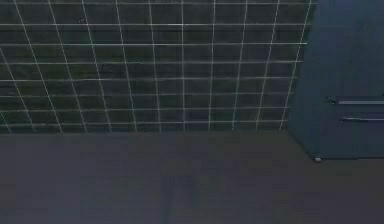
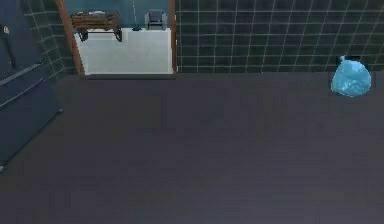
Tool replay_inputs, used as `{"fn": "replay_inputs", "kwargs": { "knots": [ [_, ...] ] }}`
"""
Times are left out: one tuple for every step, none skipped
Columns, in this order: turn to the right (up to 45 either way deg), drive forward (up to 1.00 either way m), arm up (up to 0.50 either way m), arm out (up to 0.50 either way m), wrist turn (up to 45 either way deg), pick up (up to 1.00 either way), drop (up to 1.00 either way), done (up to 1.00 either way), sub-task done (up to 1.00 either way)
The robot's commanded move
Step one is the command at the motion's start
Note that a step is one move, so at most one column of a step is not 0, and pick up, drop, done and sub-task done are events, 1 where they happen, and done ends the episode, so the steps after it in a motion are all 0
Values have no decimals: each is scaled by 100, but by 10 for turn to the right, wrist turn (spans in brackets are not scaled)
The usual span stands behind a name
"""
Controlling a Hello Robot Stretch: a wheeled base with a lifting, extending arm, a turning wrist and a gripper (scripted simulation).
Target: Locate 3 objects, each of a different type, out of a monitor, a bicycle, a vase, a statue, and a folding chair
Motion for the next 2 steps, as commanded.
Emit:
{"fn": "replay_inputs", "kwargs": {
  "knots": [
    [-450, 0, 0, 0, 0, 0, 0, 0, 0],
    [0, 95, 0, 0, 0, 0, 0, 0, 0]
  ]
}}
